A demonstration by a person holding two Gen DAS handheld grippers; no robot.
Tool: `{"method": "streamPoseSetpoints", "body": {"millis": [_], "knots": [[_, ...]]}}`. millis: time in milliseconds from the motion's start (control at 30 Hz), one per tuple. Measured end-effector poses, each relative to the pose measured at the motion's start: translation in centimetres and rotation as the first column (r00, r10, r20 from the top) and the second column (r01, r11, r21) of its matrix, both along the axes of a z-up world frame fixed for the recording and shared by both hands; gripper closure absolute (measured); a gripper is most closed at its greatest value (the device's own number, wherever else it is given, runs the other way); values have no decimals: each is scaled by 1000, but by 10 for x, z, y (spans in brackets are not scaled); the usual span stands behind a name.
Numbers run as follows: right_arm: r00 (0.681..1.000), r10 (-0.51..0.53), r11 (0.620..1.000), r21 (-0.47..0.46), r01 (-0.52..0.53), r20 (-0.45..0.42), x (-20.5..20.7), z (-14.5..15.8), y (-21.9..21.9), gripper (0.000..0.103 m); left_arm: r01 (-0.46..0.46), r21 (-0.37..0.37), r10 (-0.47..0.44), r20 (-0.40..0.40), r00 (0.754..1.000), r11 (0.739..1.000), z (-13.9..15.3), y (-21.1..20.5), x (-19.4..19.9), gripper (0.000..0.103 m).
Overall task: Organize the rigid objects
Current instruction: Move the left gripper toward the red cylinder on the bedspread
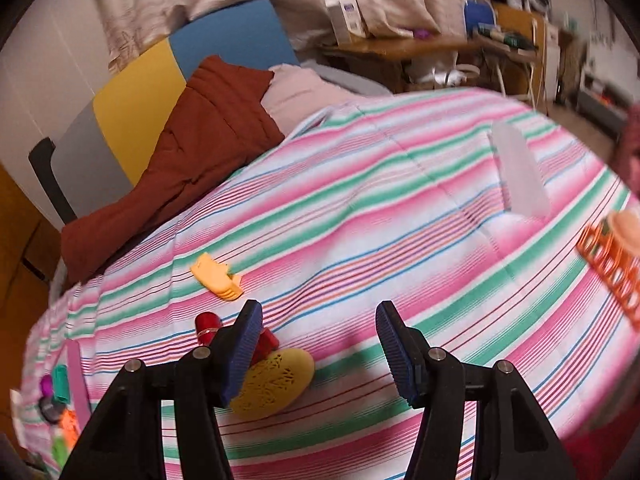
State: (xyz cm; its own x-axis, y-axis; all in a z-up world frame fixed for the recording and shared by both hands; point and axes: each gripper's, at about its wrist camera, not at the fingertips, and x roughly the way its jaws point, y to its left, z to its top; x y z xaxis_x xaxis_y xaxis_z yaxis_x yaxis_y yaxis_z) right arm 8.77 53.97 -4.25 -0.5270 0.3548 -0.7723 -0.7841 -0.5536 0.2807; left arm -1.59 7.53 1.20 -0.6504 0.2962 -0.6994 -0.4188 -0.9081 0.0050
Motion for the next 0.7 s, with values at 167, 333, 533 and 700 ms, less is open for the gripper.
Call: {"method": "streamPoseSetpoints", "body": {"millis": [167, 333, 533, 700], "knots": [[999, 33, 999, -17, -32, 34, -7, -6, -7, 43, 57, -11, -57, 11, 998, 998, -1, 24, 4, 64], [998, 55, 998, -30, -53, 43, -9, -10, -11, 43, 107, -33, -106, 17, 994, 994, -3, 48, 9, 64], [999, 46, 998, -47, -45, 18, -5, -9, -10, 37, 167, -54, -166, 14, 986, 984, -4, 84, 13, 64], [999, 47, 997, -56, -47, 8, -5, -7, -9, 37, 216, -63, -215, 18, 976, 974, -7, 109, 19, 64]]}}
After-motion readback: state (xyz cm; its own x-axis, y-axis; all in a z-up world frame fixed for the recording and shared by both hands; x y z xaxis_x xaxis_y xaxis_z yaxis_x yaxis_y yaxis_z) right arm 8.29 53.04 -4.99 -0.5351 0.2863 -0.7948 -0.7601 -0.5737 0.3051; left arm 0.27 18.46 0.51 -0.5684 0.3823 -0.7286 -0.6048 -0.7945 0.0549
